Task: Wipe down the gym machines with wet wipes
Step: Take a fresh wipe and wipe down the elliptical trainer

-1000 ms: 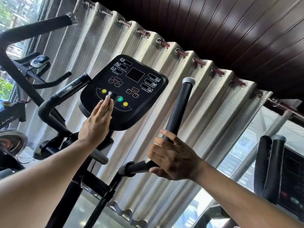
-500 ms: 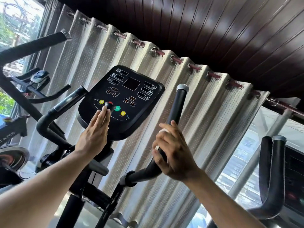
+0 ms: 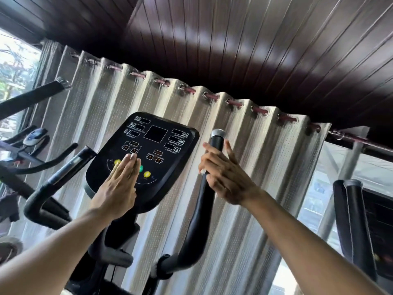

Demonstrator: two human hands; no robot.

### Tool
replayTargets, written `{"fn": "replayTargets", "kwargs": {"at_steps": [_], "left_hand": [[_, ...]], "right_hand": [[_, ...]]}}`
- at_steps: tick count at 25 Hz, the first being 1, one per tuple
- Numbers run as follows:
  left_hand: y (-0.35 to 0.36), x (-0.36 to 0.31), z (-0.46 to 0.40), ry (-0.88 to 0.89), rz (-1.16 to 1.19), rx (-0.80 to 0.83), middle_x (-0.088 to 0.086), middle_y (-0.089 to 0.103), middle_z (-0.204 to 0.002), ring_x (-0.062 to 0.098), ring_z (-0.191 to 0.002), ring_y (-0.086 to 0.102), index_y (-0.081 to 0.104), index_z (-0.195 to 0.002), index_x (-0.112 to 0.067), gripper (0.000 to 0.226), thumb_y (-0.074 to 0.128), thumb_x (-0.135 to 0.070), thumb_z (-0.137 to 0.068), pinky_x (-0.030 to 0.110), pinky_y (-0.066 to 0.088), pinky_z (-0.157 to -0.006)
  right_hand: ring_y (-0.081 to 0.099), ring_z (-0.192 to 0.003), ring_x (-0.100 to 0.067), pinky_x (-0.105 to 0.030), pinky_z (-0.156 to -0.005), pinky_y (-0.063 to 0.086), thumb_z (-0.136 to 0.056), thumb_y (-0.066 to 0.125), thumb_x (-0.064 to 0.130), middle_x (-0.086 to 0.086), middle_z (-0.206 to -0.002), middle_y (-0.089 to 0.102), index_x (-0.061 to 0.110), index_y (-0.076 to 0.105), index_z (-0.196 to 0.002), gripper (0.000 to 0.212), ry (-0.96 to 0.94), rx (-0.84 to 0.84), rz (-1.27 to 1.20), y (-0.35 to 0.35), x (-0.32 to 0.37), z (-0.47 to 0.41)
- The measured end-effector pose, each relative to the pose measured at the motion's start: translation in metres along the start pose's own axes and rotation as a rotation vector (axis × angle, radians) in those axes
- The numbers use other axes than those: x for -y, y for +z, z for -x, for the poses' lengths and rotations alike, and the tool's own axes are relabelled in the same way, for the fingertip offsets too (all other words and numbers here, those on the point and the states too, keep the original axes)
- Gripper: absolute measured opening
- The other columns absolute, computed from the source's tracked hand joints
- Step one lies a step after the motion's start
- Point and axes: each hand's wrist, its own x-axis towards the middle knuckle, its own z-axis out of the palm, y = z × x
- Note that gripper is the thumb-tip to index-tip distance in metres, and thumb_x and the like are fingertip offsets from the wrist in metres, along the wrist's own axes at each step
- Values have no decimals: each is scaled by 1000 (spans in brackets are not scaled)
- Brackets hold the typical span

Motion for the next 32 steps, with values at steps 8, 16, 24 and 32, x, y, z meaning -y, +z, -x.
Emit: {"fn": "replayTargets", "kwargs": {"at_steps": [8,16,24,32], "left_hand": [[-1,2,7,35,-27,-90,8,5,-173,20,-160,1,10,-164,-6,82,42,-24,-91,35,2,-128],[1,-1,7,44,-61,-116,11,6,-173,22,-160,4,13,-163,-2,79,34,-27,-90,38,6,-128],[-1,1,6,46,-53,-121,12,8,-172,22,-160,5,13,-163,-2,77,31,-24,-91,36,5,-129],[1,0,6,43,-55,-154,11,9,-173,23,-160,8,15,-163,-2,78,33,-22,-89,36,7,-129]], "right_hand": [[3,-156,-1,-41,-128,11,-103,26,42,11,-166,20,13,46,-147,56,527,-275,-549,26,19,-12],[-21,-154,-8,-35,-123,-15,-104,46,46,10,-169,-21,23,-6,-164,83,730,-74,-536,4,50,-25],[67,-96,-23,-38,-84,56,-100,47,54,-10,-115,65,13,62,-119,48,721,246,43,-28,-35,-94],[68,-70,-23,-31,-66,55,-89,67,50,-13,-83,72,9,70,-86,41,1201,-322,-1586,9,-20,-71]]}}
